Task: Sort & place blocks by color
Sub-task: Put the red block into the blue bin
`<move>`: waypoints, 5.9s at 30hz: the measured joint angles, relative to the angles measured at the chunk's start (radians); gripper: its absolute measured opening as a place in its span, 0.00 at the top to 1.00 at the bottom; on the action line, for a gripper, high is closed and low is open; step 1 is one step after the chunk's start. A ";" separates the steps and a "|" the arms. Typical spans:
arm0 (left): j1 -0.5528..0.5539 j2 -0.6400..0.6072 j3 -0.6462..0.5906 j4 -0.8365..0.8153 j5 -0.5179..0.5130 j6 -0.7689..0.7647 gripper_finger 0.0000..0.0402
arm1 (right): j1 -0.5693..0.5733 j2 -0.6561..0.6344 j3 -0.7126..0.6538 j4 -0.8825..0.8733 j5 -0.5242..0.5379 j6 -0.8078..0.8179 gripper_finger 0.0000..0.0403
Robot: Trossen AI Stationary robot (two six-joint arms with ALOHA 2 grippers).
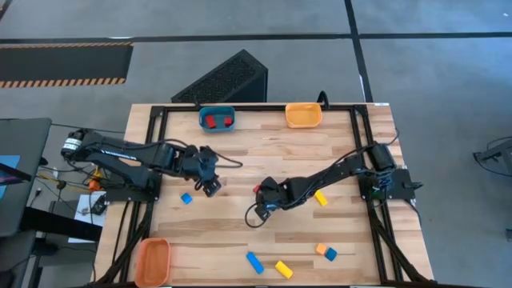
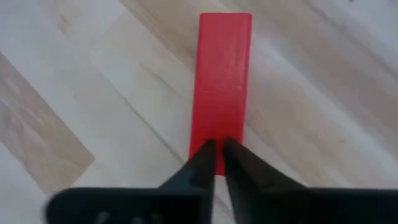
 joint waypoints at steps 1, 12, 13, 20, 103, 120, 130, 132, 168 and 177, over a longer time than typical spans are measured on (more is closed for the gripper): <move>-0.013 0.000 0.000 0.004 -0.004 0.003 0.54 | 0.005 -0.004 -0.001 0.001 -0.007 0.005 0.92; -0.053 -0.002 0.000 0.012 -0.010 -0.040 0.54 | 0.072 -0.067 -0.004 0.010 0.148 0.008 0.76; -0.054 -0.002 0.000 0.012 -0.010 -0.040 0.54 | 0.084 -0.071 -0.004 0.021 0.195 -0.021 0.72; -0.054 -0.002 0.000 0.012 -0.041 -0.039 0.54 | 0.135 -0.010 -0.003 0.051 0.320 -0.155 0.41; 0.395 0.354 0.000 1.412 0.261 -0.053 0.38 | -0.158 -0.970 -0.201 -0.293 0.380 -1.054 0.71; 0.485 0.440 0.001 1.591 0.384 -0.039 0.37 | -0.334 -0.926 -0.321 0.126 0.233 -1.109 0.71; 0.620 0.440 0.010 1.593 0.676 -0.056 0.37 | -0.414 -0.705 -0.258 0.168 0.241 -1.040 0.71; 0.642 0.440 0.022 1.543 0.720 -0.083 0.37 | -0.414 -0.663 -0.228 0.170 0.241 -1.061 0.71; 0.897 0.439 0.047 1.353 1.119 0.047 0.89 | -0.474 -0.407 0.046 0.182 0.362 -1.219 0.57; 1.038 0.439 0.046 0.983 0.992 0.272 0.94 | -0.529 -0.424 0.043 -0.124 0.369 -0.912 0.39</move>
